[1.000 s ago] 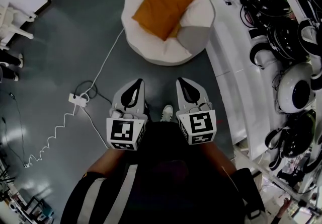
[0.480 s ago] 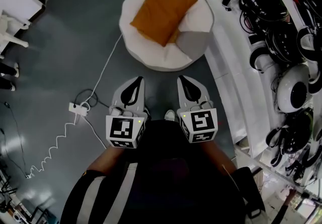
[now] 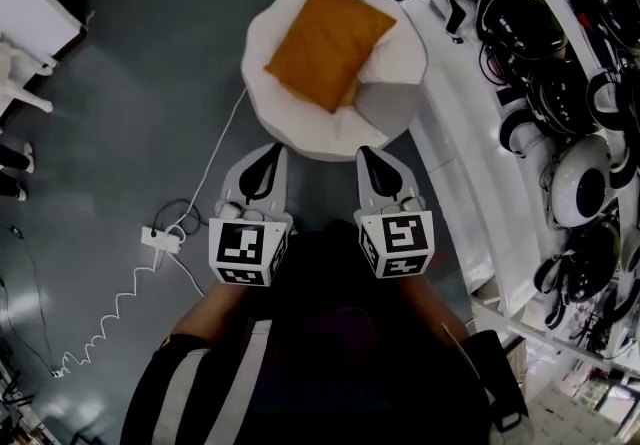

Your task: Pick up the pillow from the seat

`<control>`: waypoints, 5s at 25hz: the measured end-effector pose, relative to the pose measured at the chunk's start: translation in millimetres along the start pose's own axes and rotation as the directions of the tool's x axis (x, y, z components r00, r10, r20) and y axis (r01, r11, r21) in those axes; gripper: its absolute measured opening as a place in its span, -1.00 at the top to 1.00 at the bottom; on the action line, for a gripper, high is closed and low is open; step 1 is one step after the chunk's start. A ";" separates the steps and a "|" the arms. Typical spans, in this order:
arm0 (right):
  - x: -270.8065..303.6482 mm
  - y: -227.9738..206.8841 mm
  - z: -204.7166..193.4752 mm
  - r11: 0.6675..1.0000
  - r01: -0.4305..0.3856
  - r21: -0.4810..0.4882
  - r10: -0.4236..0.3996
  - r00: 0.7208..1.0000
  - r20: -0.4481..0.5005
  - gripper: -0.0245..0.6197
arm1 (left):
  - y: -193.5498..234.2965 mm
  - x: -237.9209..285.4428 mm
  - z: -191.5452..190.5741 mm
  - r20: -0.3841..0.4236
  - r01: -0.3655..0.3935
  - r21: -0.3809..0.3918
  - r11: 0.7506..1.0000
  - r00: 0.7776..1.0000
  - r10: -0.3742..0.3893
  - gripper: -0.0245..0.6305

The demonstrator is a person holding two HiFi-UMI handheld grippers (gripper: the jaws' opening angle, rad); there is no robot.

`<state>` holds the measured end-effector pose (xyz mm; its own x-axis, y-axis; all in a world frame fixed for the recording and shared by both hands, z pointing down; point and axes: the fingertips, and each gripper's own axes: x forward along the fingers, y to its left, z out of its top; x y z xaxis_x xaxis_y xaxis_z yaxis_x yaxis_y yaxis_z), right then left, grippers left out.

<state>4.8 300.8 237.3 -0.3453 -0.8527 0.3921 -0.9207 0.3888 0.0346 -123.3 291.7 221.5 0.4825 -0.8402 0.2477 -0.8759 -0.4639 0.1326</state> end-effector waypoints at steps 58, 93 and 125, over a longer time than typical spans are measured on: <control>253.6 -194.5 15.5 0.970 0.091 0.224 -0.069 0.992 -0.105 0.91 | 74.5 325.2 39.7 -0.244 0.137 0.129 0.982 0.964 -0.103 0.92; 479.7 -229.9 -156.8 0.859 0.403 0.316 -0.191 0.824 -0.534 0.53 | 242.3 539.1 -158.6 -0.578 0.389 -0.008 0.921 0.750 -0.322 0.53; 602.8 -231.0 -411.7 0.741 0.542 0.397 -0.111 0.682 -0.723 0.13 | 338.2 659.1 -428.4 -0.785 0.394 -0.012 0.919 0.566 -0.253 0.13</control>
<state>84.1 -159.3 844.2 -0.0018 -0.3725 0.9280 -0.9413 -0.3126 -0.1273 -103.0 -298.6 840.7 0.4914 -0.1374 0.8601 -0.6146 -0.7544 0.2306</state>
